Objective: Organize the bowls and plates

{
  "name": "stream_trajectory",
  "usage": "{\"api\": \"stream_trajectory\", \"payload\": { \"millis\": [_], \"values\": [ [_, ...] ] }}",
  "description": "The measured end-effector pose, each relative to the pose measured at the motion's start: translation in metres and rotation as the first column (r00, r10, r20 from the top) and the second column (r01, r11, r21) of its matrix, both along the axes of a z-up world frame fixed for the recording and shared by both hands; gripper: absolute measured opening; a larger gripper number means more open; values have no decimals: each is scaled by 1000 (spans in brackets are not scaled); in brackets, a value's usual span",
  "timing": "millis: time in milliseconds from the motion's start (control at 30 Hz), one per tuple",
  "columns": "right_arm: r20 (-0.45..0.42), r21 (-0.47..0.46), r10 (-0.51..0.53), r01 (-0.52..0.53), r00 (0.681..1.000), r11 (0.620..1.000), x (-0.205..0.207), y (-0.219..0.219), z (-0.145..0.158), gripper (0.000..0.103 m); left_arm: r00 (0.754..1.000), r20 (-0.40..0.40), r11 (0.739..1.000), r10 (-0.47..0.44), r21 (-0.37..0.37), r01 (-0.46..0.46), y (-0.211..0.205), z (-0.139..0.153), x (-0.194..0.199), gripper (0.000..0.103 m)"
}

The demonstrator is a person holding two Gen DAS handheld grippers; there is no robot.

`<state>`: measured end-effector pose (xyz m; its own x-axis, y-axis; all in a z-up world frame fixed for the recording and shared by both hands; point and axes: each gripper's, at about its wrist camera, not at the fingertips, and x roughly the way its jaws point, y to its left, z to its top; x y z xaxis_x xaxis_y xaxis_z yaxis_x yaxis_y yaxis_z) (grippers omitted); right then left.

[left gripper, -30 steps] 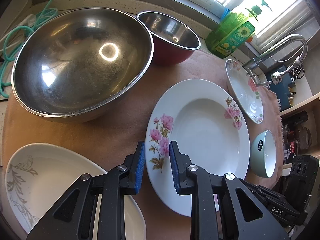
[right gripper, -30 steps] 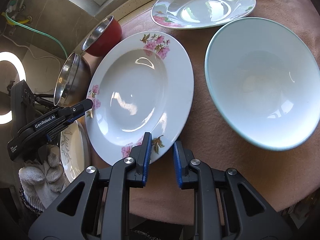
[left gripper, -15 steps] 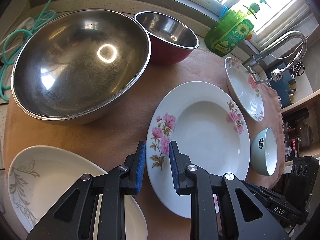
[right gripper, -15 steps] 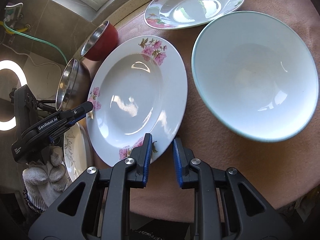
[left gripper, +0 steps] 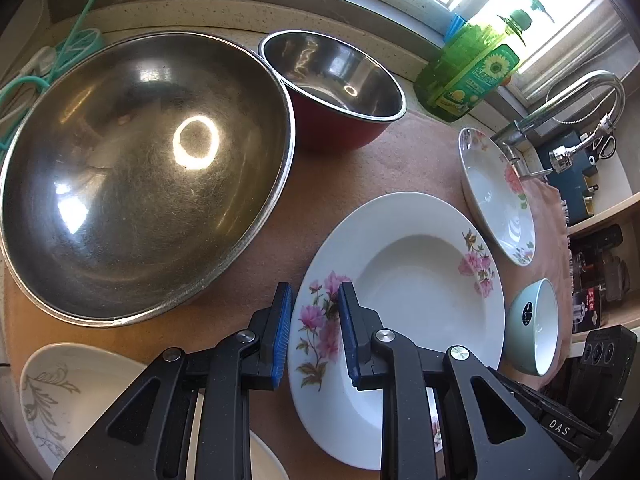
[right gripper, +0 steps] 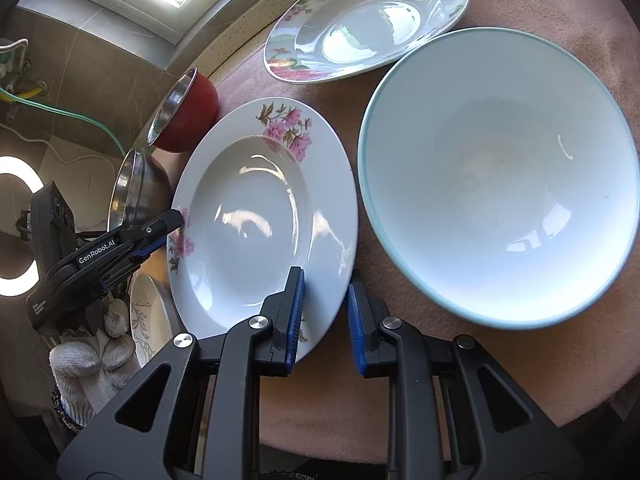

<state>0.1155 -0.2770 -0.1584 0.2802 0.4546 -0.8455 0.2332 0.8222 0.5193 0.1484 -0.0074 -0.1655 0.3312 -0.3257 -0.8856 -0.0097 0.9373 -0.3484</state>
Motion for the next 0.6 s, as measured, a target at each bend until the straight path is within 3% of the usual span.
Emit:
{"api": "stream_trajectory", "payload": {
  "millis": [200,600],
  "values": [
    [6,-21,8,-8,1000,1000,-3,2,2,23,1000,19,999,-24,32,24,-4,3,3,22],
    [-6,-49,65,-65,998,997,-4,8,5,23,999,4,999,-41,18,41,-7,4,0,22]
  ]
}}
